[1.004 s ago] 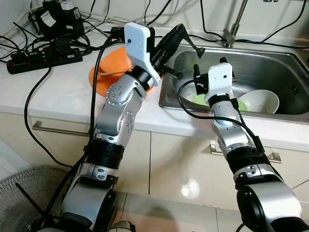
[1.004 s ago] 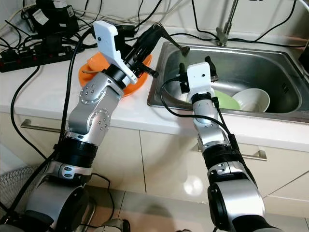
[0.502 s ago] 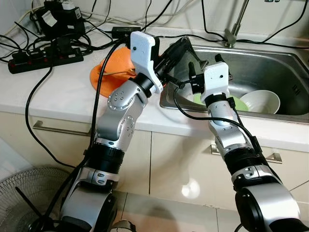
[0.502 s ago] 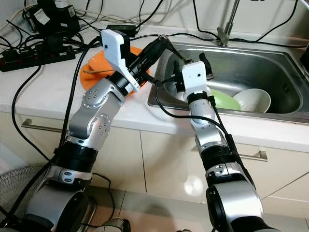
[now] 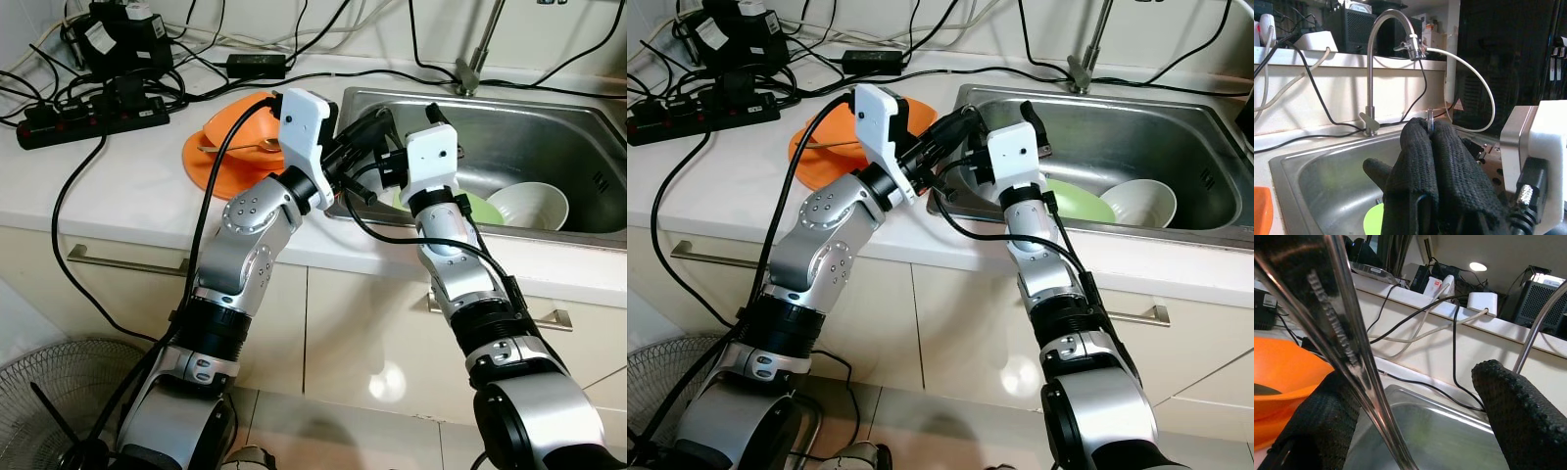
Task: Kitchen organization
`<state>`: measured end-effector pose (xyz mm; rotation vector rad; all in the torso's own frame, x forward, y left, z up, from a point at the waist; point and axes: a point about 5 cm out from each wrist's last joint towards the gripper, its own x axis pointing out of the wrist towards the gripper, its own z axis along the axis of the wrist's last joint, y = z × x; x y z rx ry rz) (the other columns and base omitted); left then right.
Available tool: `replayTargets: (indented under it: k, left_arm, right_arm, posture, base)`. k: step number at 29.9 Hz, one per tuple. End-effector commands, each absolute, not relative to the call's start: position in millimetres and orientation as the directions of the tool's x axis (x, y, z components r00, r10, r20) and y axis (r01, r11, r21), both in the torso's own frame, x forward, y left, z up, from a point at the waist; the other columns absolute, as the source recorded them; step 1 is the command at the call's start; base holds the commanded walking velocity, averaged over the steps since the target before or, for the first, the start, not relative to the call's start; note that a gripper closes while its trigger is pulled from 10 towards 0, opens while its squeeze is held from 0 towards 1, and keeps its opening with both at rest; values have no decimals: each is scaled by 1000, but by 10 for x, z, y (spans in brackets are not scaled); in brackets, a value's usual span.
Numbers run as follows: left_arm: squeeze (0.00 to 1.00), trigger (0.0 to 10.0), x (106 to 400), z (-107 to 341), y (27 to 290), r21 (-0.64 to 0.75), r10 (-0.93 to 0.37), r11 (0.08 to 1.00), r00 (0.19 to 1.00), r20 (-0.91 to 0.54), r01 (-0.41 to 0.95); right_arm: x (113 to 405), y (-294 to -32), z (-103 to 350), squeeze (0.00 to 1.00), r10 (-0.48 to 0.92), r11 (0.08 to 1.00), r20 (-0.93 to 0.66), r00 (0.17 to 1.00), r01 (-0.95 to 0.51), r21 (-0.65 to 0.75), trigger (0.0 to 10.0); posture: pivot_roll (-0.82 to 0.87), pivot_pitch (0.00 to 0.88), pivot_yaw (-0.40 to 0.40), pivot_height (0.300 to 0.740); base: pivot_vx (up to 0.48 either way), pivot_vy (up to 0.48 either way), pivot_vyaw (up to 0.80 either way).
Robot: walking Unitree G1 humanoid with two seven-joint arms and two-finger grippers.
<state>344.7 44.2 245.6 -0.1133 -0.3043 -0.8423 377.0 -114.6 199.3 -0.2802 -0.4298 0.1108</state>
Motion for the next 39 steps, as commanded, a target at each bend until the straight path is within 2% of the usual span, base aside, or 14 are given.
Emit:
replayTargets:
  k: [1, 2, 3, 39]
  left_arm:
    - [0, 10000, 3414, 2512, 414, 54, -733, 648, 603, 316, 760]
    - [0, 10000, 3415, 2513, 416, 57, -732, 650, 604, 315, 758]
    - [0, 10000, 3417, 2514, 420, 60, -731, 651, 605, 315, 756]
    - [0, 10000, 3455, 2590, 472, 72, -698, 688, 630, 341, 722]
  right_arm:
    - [3745, -1134, 1993, 0, 177, 956, 406, 897, -58, -288, 8667]
    - [3743, -1132, 1991, 0, 179, 955, 405, 897, -60, -289, 4824]
    - [3740, -1129, 1986, 0, 181, 956, 404, 896, -64, -287, 0]
    - [3736, -1111, 1911, 0, 206, 951, 373, 905, -95, -294, 0]
  posture:
    - [115, 29, 38, 740]
    - [116, 27, 38, 740]
    - [116, 29, 40, 740]
    - [122, 26, 35, 740]
  base:
    - [0, 0, 0]
    - [0, 0, 0]
    - [0, 0, 0]
    - [0, 0, 0]
